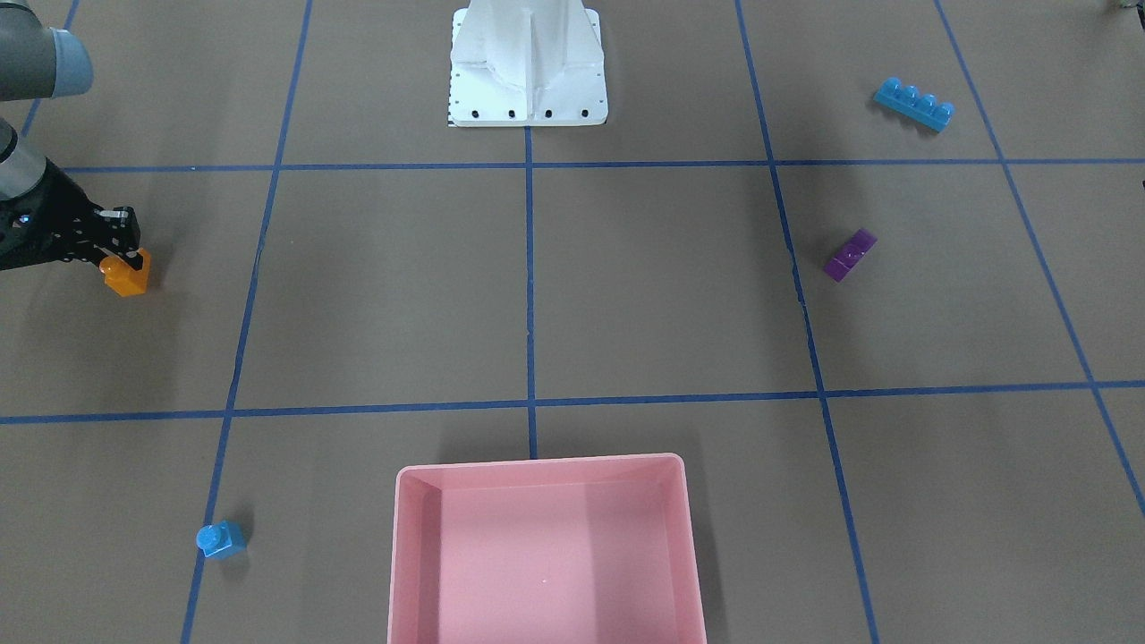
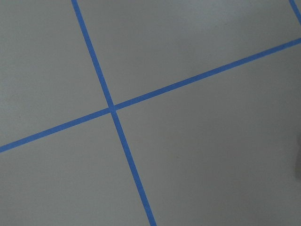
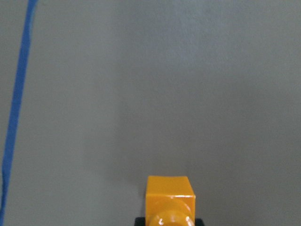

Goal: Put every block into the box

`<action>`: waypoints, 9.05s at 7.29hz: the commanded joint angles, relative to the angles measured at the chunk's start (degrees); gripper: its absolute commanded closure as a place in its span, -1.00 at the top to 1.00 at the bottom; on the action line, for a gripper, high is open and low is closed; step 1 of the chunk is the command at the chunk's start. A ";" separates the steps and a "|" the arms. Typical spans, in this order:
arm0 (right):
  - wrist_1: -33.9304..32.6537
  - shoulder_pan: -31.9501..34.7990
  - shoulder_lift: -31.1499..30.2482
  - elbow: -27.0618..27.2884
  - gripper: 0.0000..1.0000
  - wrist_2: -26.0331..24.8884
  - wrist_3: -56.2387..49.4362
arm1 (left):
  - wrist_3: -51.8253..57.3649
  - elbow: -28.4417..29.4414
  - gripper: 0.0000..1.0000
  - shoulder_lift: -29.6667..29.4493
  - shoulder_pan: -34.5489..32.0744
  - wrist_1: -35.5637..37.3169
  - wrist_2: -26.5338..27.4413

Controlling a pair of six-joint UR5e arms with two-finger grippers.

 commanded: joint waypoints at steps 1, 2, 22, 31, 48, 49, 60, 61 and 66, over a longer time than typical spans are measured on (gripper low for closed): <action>-6.81 1.77 11.25 0.12 -1.00 0.07 7.14 | -0.01 0.37 1.00 0.11 0.01 -0.06 -1.89; -11.64 1.86 17.93 -0.14 -1.00 0.07 9.36 | -0.01 0.54 1.00 0.11 0.01 0.02 -1.98; -17.90 1.06 73.54 -57.28 0.97 -3.55 9.12 | -0.54 0.80 1.00 -0.50 3.23 -4.79 -6.77; -46.49 11.16 34.40 0.50 0.98 4.21 -8.63 | -26.02 0.02 1.00 0.02 33.54 -27.75 11.85; -45.79 12.14 27.11 2.87 0.98 3.77 -15.14 | -75.06 -3.86 -1.00 -12.94 48.70 -27.05 25.61; -45.70 12.14 28.61 1.02 0.98 3.68 -15.14 | -79.07 -3.59 -1.00 -17.86 48.52 -24.87 25.62; -29.00 12.41 43.56 -29.66 0.98 3.59 -15.93 | -72.35 55.69 -1.00 -77.21 35.78 -6.83 32.73; -29.00 12.41 43.57 -29.85 0.98 3.59 -15.93 | -72.35 59.04 -0.81 -79.32 36.13 -6.83 32.74; -28.91 12.41 45.40 -32.73 0.98 3.42 -16.20 | -61.12 55.15 1.00 -78.47 37.72 -6.57 29.34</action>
